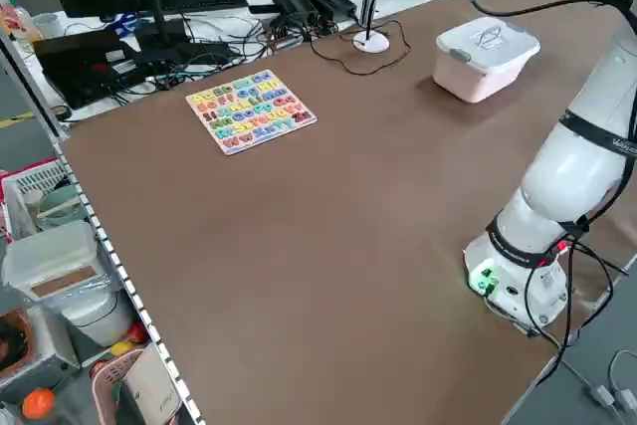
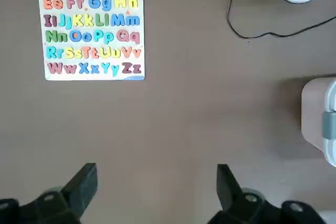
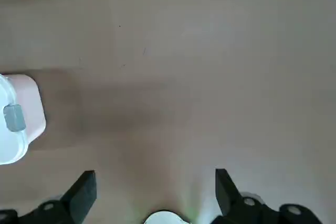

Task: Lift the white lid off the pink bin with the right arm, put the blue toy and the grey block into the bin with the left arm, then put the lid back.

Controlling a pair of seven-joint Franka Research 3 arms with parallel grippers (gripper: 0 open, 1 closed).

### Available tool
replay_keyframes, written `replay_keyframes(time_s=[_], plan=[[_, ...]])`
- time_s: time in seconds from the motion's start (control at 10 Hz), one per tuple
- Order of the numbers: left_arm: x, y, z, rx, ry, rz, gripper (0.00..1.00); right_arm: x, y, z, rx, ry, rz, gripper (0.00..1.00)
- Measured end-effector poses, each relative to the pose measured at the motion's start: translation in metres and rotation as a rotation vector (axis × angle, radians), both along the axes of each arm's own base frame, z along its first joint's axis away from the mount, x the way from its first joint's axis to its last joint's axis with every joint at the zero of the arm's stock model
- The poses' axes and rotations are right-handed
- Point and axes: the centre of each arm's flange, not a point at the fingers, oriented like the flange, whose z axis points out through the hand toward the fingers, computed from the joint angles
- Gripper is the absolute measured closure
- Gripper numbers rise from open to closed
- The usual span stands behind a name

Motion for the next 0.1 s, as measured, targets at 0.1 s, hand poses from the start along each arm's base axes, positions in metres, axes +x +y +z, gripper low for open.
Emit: replay_keyframes(time_s=[0.1], plan=[[0.0,0.0,0.0001,0.0,0.0,0.0,0.0,0.0,0.0003,0.0,0.0,0.0,0.001,0.0]])
